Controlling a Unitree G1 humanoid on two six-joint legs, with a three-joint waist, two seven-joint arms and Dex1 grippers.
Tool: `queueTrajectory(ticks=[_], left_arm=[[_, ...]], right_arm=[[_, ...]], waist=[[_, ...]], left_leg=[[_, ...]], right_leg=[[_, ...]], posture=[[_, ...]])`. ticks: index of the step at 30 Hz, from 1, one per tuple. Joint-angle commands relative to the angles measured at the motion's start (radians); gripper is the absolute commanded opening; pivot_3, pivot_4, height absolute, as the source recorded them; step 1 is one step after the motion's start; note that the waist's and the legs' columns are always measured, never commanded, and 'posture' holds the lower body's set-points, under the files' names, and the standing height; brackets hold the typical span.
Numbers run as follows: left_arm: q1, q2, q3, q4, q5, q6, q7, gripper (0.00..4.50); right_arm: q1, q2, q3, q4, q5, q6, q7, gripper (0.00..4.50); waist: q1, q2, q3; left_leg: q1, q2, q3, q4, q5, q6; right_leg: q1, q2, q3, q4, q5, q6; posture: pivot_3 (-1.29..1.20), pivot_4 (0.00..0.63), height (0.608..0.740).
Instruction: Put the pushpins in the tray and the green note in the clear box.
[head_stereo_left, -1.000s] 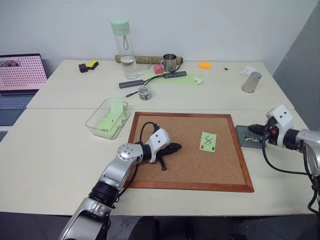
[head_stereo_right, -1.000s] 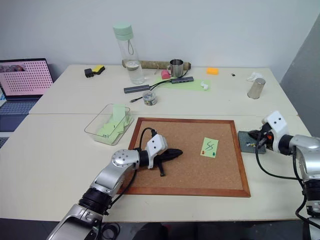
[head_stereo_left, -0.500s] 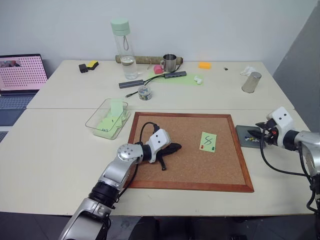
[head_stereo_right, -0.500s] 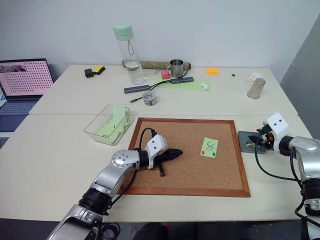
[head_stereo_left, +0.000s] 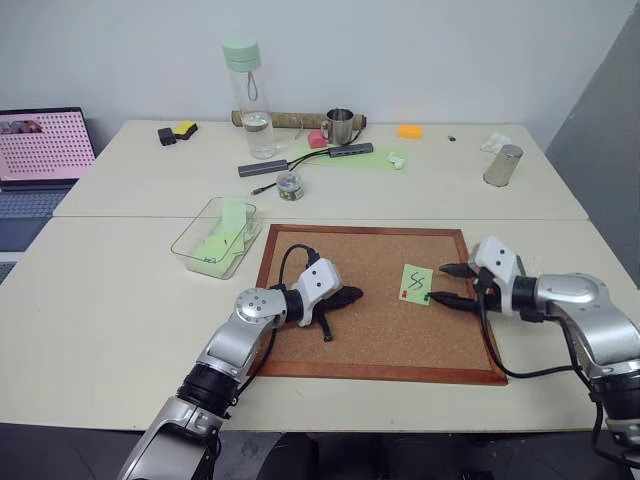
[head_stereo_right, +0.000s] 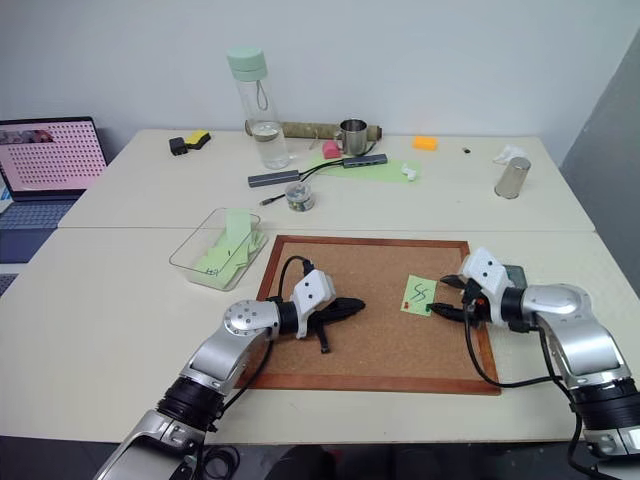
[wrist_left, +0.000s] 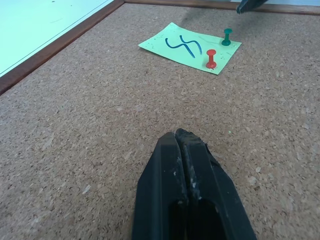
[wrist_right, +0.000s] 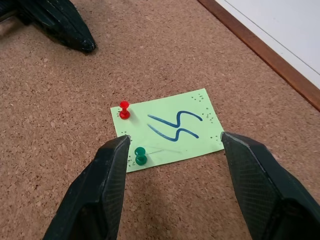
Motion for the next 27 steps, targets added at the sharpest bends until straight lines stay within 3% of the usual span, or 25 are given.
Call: queueTrajectory(ticks=[1, 6, 10, 21, 27], left_arm=[[0.032, 0.021, -0.017, 0.020, 0.034, 0.024, -0.008, 0.00], [0.037, 0.023, -0.017, 0.017, 0.037, 0.025, -0.007, 0.00], [0.037, 0.024, -0.017, 0.018, 0.039, 0.026, -0.008, 0.00], [0.048, 0.024, -0.021, 0.013, 0.046, 0.026, -0.007, 0.00], [0.054, 0.024, -0.022, 0.011, 0.049, 0.028, -0.005, 0.00]], right_arm=[[-0.007, 0.015, 0.008, 0.021, -0.014, -0.032, -0.004, 3.04], [-0.007, 0.032, 0.014, 0.051, -0.015, -0.040, 0.008, 3.04], [-0.009, 0.042, 0.014, 0.071, -0.018, -0.048, 0.010, 2.50], [0.015, 0.042, 0.006, 0.037, 0.021, -0.023, 0.049, 0.05], [0.013, 0.044, -0.029, 0.008, 0.079, 0.016, 0.051, 0.01]], waist=[[0.000, 0.000, 0.000], [-0.001, 0.000, 0.000], [-0.001, 0.000, 0.000], [-0.001, 0.000, 0.000], [-0.001, 0.000, 0.000]], left_leg=[[0.000, 0.000, 0.000, 0.000, 0.000, 0.000], [0.000, 0.000, 0.000, 0.000, 0.000, 0.000], [0.000, 0.000, 0.000, 0.000, 0.000, 0.000], [0.000, 0.000, 0.000, 0.000, 0.000, 0.000], [0.000, 0.000, 0.000, 0.000, 0.000, 0.000]], right_leg=[[0.000, 0.000, 0.000, 0.000, 0.000, 0.000], [0.000, 0.000, 0.000, 0.000, 0.000, 0.000], [0.000, 0.000, 0.000, 0.000, 0.000, 0.000], [0.000, 0.000, 0.000, 0.000, 0.000, 0.000], [0.000, 0.000, 0.000, 0.000, 0.000, 0.000]], posture=[[0.00, 0.150, 0.740], [0.00, 0.150, 0.740], [0.00, 0.150, 0.740], [0.00, 0.150, 0.740], [0.00, 0.150, 0.740]])
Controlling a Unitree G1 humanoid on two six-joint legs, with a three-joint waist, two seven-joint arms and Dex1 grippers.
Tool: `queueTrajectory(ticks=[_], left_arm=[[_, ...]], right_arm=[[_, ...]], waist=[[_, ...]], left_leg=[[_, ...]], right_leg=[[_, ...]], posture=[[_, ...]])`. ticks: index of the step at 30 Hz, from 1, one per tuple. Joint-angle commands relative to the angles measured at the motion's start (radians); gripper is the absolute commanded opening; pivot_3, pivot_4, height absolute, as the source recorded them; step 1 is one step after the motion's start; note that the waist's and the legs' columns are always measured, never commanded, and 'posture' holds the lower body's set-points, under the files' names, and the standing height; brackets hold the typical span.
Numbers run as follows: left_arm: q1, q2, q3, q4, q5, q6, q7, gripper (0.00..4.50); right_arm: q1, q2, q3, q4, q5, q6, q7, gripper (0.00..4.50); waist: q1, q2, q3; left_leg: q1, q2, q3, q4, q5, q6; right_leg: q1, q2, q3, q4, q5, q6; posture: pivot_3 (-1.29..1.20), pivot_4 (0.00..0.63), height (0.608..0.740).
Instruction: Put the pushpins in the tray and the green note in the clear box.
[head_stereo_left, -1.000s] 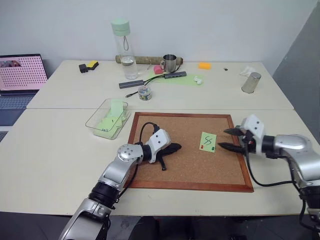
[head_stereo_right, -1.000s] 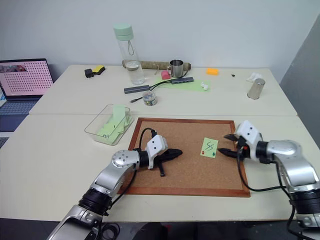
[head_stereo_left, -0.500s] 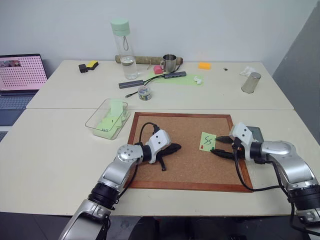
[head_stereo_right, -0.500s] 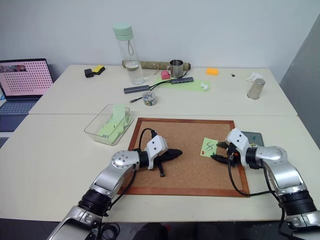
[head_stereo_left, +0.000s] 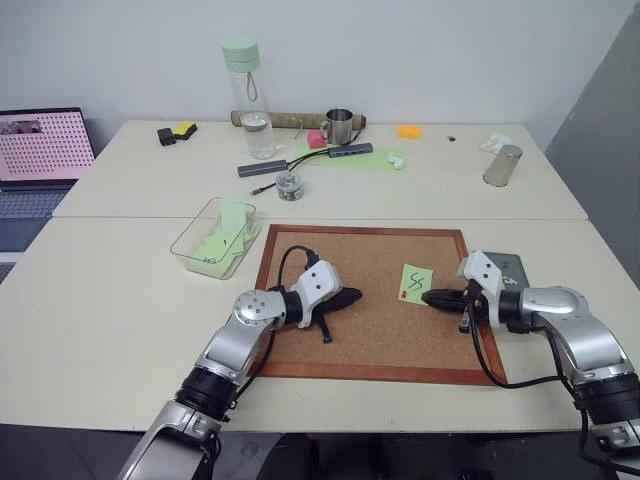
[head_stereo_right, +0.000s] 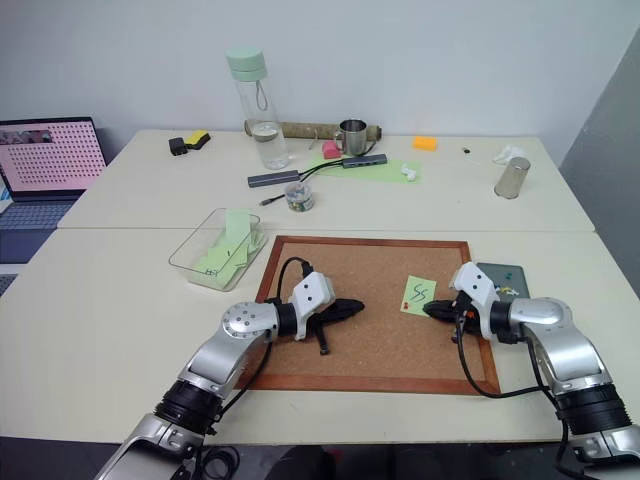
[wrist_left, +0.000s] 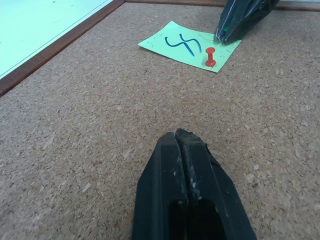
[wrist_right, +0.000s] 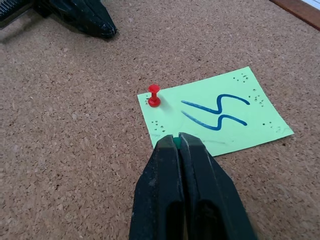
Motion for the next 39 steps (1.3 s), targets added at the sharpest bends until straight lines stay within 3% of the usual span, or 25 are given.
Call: queueTrajectory(ticks=[1, 16, 24, 30, 31, 32, 39], left_arm=[[0.035, 0.022, -0.023, 0.033, 0.038, 0.028, -0.007, 0.00], [0.036, 0.024, -0.028, 0.043, 0.047, 0.025, -0.012, 0.00], [0.039, 0.024, -0.033, 0.046, 0.052, 0.018, -0.013, 0.00], [0.032, 0.020, -0.037, 0.055, 0.054, 0.013, -0.013, 0.00], [0.030, 0.020, -0.037, 0.056, 0.055, 0.012, -0.012, 0.00], [0.030, 0.020, -0.037, 0.056, 0.055, 0.011, -0.011, 0.00], [0.031, 0.024, -0.034, 0.060, 0.057, 0.008, -0.010, 0.00]], right_arm=[[-0.009, -0.001, -0.057, -0.069, 0.071, 0.033, 0.011, 0.01], [-0.031, -0.019, -0.196, -0.165, 0.224, 0.218, -0.060, 0.01], [-0.102, -0.092, -0.260, 0.097, 0.095, 0.211, -0.221, 0.01], [-0.136, -0.096, -0.223, 0.219, 0.015, 0.182, -0.268, 0.01], [-0.139, -0.095, -0.216, 0.227, 0.005, 0.176, -0.267, 0.45], [-0.141, -0.093, -0.211, 0.232, -0.002, 0.172, -0.270, 0.49], [-0.170, -0.092, -0.211, 0.230, -0.026, 0.160, -0.288, 1.97]], waist=[[0.000, 0.000, 0.000], [0.001, 0.000, 0.000], [0.000, 0.000, 0.000], [0.000, 0.001, -0.001], [0.000, 0.001, -0.001], [0.000, 0.001, -0.001], [0.000, 0.002, -0.002]], left_leg=[[0.000, 0.000, 0.000, 0.000, 0.000, 0.000], [0.000, 0.000, 0.000, 0.000, 0.000, 0.000], [0.000, 0.000, 0.000, 0.000, 0.000, 0.000], [0.000, 0.000, 0.002, -0.001, 0.000, 0.000], [0.000, 0.000, 0.002, -0.001, 0.000, 0.000], [0.000, 0.000, 0.002, -0.001, 0.000, 0.000], [0.000, 0.000, 0.002, -0.001, 0.000, 0.000]], right_leg=[[0.000, 0.000, 0.000, 0.000, 0.000, 0.000], [0.000, 0.000, 0.000, 0.000, 0.000, 0.000], [0.000, 0.000, 0.000, 0.000, 0.000, 0.000], [0.000, 0.000, 0.001, 0.000, 0.000, 0.000], [0.000, 0.000, 0.001, 0.000, 0.000, 0.000], [0.000, 0.000, 0.001, 0.000, 0.000, 0.000], [0.000, 0.000, 0.001, 0.000, 0.000, 0.000]], posture=[[0.00, 0.150, 0.740], [0.00, 0.150, 0.740], [0.00, 0.150, 0.740], [0.00, 0.150, 0.740], [0.00, 0.150, 0.740], [0.00, 0.150, 0.740], [0.00, 0.150, 0.740]])
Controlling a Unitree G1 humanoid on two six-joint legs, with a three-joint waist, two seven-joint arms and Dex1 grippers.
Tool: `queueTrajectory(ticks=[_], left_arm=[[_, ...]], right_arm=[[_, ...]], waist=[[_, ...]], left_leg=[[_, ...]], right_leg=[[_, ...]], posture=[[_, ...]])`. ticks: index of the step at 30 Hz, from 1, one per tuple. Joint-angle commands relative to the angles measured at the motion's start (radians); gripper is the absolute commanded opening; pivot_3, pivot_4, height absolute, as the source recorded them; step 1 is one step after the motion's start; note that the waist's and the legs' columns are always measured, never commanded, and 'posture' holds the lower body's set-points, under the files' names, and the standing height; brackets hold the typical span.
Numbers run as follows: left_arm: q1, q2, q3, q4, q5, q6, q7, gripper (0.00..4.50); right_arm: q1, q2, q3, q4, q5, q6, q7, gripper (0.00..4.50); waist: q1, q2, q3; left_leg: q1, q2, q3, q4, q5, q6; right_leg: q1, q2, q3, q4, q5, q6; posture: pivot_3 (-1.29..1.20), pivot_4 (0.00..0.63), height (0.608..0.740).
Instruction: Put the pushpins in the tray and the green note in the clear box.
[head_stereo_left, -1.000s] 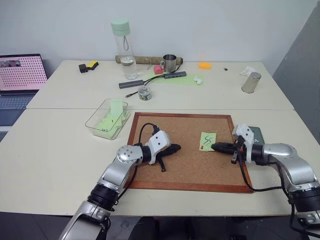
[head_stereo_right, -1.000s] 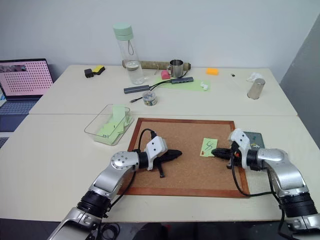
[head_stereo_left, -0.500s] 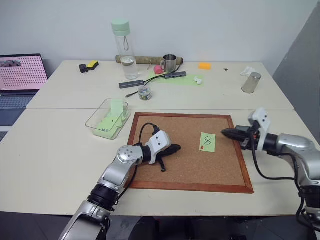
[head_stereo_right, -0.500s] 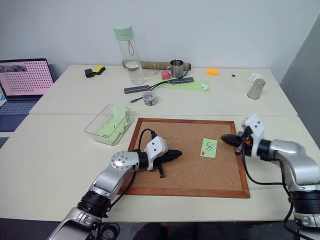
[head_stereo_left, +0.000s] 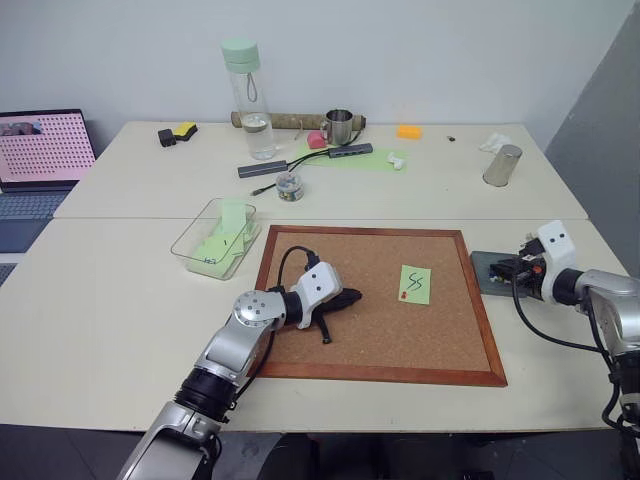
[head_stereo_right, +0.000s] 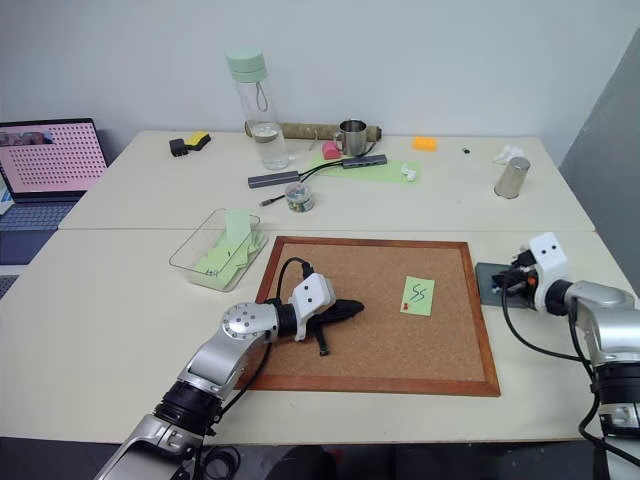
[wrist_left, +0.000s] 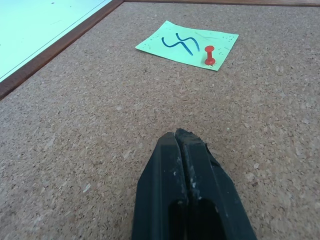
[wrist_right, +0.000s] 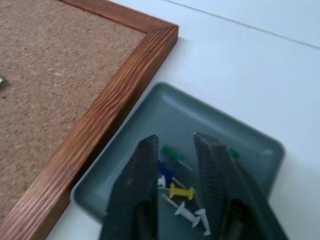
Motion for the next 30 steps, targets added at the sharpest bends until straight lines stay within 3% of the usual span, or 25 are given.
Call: queueTrajectory(ticks=[1, 8, 14, 25, 30], left_arm=[[0.030, 0.021, -0.027, 0.050, 0.044, 0.025, -0.009, 0.00], [0.031, 0.024, -0.026, 0.051, 0.043, 0.021, -0.011, 0.00], [0.024, 0.026, -0.033, 0.052, 0.047, 0.012, -0.017, 0.00], [0.034, 0.029, -0.032, 0.040, 0.048, 0.013, -0.011, 0.00], [0.034, 0.028, -0.033, 0.040, 0.049, 0.014, -0.010, 0.00]], right_arm=[[-0.026, -0.014, -0.018, -0.034, -0.002, -0.014, 0.000, 2.18], [0.033, -0.023, 0.019, -0.254, 0.067, -0.034, 0.144, 3.60], [0.057, 0.054, 0.141, -0.389, 0.064, -0.036, 0.178, 3.60], [0.088, 0.103, 0.239, -0.365, 0.043, -0.102, 0.228, 3.60], [0.084, 0.140, 0.251, -0.325, 0.032, -0.124, 0.214, 2.84]], waist=[[0.000, 0.000, 0.000], [0.000, 0.001, -0.001], [-0.001, 0.000, -0.001], [0.000, 0.000, -0.001], [0.000, 0.000, -0.001]], left_leg=[[0.000, 0.000, 0.000, 0.000, 0.000, 0.000], [0.000, 0.000, 0.000, 0.000, 0.000, 0.000], [0.000, 0.000, -0.001, 0.000, 0.000, 0.000], [0.000, 0.000, -0.002, 0.000, 0.000, 0.000], [0.000, 0.000, -0.002, 0.000, 0.000, 0.000]], right_leg=[[0.000, 0.000, 0.000, 0.000, 0.000, 0.000], [0.000, 0.000, 0.000, 0.000, 0.000, 0.000], [0.000, 0.000, -0.001, 0.000, 0.000, 0.000], [0.000, 0.000, -0.001, 0.000, 0.000, 0.000], [0.000, 0.000, -0.001, 0.000, 0.000, 0.000]], posture=[[0.00, 0.150, 0.740], [0.00, 0.150, 0.740], [0.00, 0.150, 0.740], [0.00, 0.150, 0.740], [0.00, 0.150, 0.740]])
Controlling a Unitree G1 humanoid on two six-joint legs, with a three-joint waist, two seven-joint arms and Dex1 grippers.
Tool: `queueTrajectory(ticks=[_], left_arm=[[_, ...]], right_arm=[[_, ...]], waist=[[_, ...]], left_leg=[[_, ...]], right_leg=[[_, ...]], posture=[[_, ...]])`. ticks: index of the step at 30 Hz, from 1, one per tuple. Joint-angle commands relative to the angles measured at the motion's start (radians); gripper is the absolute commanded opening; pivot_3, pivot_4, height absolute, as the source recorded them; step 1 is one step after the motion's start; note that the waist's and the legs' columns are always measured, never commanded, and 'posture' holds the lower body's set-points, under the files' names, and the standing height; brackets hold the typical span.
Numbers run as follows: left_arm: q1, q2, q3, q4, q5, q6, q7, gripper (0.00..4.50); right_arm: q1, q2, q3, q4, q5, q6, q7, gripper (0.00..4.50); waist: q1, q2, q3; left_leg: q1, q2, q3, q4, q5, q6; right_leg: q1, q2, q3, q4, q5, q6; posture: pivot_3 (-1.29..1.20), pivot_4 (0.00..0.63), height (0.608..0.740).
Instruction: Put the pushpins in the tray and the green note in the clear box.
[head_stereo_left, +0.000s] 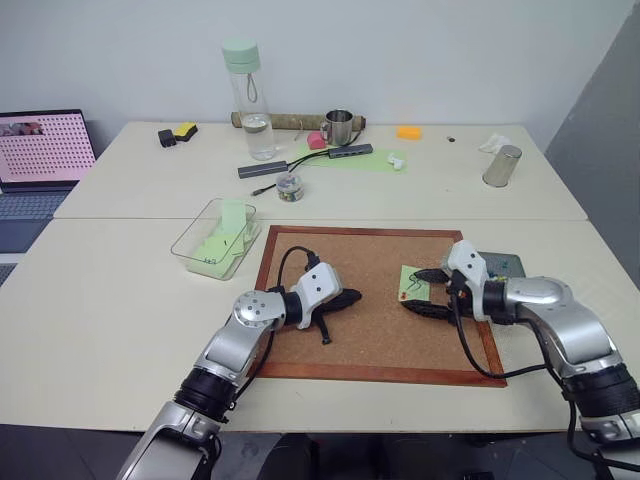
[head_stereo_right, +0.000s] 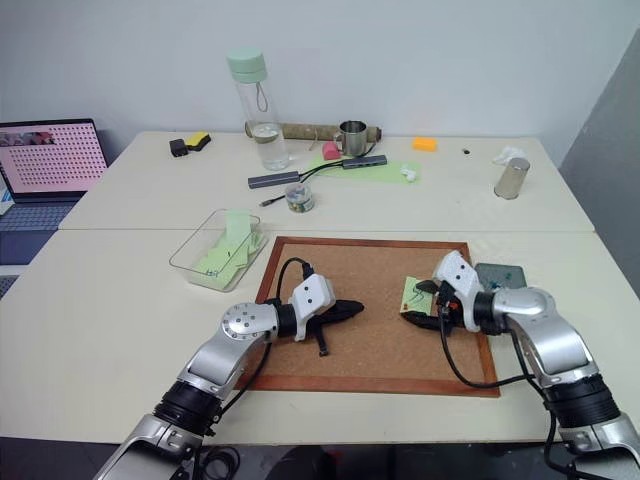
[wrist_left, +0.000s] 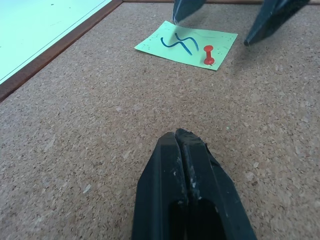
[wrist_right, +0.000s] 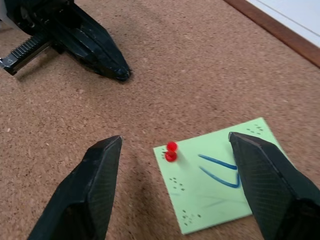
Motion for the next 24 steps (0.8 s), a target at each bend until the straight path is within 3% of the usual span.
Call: queueTrajectory(ticks=[1, 13, 24], left_arm=[[0.034, 0.024, -0.030, 0.040, 0.046, 0.023, -0.010, 0.00], [0.037, 0.025, -0.027, 0.037, 0.045, 0.027, -0.011, 0.00], [0.035, 0.007, -0.017, 0.051, 0.034, 0.034, 0.002, 0.00]], right_arm=[[-0.009, 0.026, -0.001, 0.022, -0.012, -0.040, -0.008, 2.61], [-0.006, 0.059, -0.003, 0.049, -0.014, -0.054, 0.008, 0.10], [-0.025, 0.032, -0.053, -0.085, 0.046, -0.018, 0.042, 0.05]], waist=[[0.000, 0.000, 0.000], [0.000, 0.000, 0.000], [0.000, 0.000, 0.000]], left_leg=[[0.000, 0.000, 0.000, 0.000, 0.000, 0.000], [0.000, 0.000, 0.000, 0.000, 0.000, 0.000], [0.000, 0.000, 0.000, 0.000, 0.000, 0.000]], right_leg=[[0.000, 0.000, 0.000, 0.000, 0.000, 0.000], [0.000, 0.000, 0.000, 0.000, 0.000, 0.000], [0.000, 0.000, 0.000, 0.000, 0.000, 0.000]], posture=[[0.00, 0.150, 0.740], [0.00, 0.150, 0.740], [0.00, 0.150, 0.740]])
